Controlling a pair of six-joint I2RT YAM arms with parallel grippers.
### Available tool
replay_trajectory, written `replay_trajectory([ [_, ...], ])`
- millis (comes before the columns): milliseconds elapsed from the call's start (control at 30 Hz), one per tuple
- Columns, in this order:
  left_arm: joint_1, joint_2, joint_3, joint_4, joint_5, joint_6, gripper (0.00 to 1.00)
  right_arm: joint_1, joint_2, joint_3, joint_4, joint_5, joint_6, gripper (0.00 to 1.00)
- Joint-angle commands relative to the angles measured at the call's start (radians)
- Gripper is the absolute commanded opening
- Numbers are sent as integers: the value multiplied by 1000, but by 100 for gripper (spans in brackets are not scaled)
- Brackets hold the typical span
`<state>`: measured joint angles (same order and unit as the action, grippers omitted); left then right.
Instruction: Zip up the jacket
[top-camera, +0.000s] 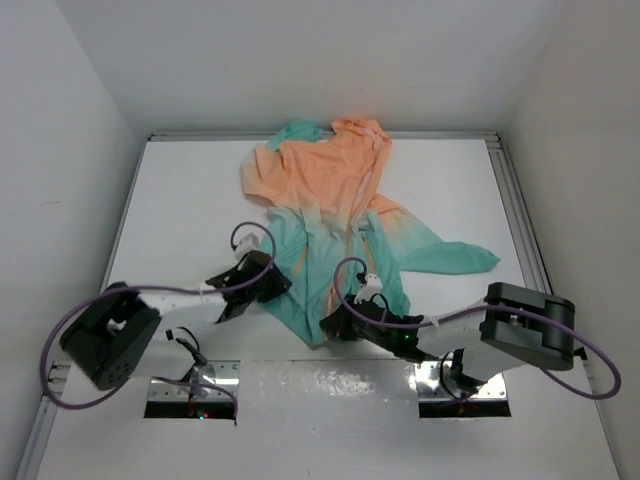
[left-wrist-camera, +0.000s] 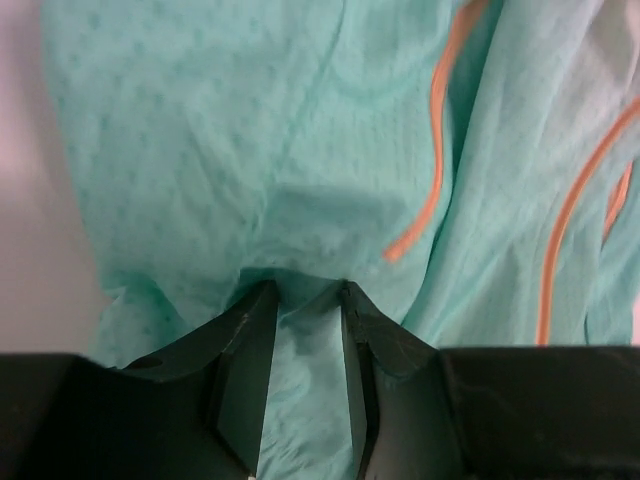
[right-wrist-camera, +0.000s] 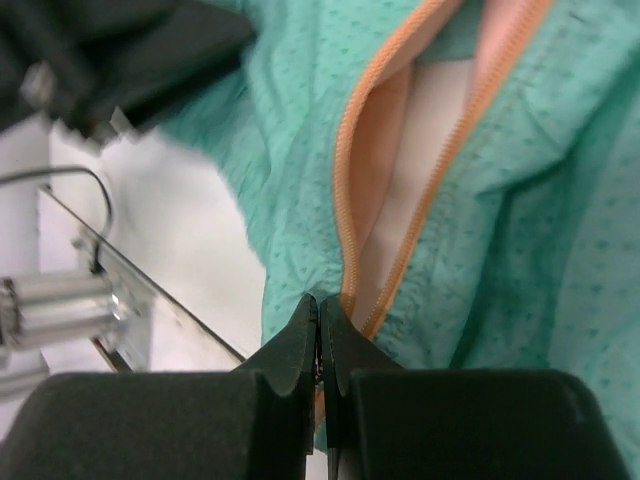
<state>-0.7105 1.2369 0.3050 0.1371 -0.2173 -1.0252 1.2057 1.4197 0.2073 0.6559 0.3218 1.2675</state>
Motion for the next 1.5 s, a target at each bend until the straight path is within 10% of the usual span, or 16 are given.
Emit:
replay_trajectory([
  [0,104,168,182,27,72,209,30,-3,38,75,119,82,0,0],
  [233,158,460,678,-76,188,362,28,-35,90,136,125,281,81,0],
  [567,140,-72,297,-220,98,410,21,-86,119,23,311,181,132,0],
  [700,108,-197,235,-249,340,448,22,-86,84,-9,255,145,104,0],
  [967,-122,-174,45,65,542,173,36,-86,-7,18,105,137,-8,0],
  [1167,-177,-249,-144,268,441,-85,39,-87,-10,-3,115,161,-34,0],
  [1467,-241,-154,-86,329,388,-59,54,-86,-8,11,116,125,-66,0],
])
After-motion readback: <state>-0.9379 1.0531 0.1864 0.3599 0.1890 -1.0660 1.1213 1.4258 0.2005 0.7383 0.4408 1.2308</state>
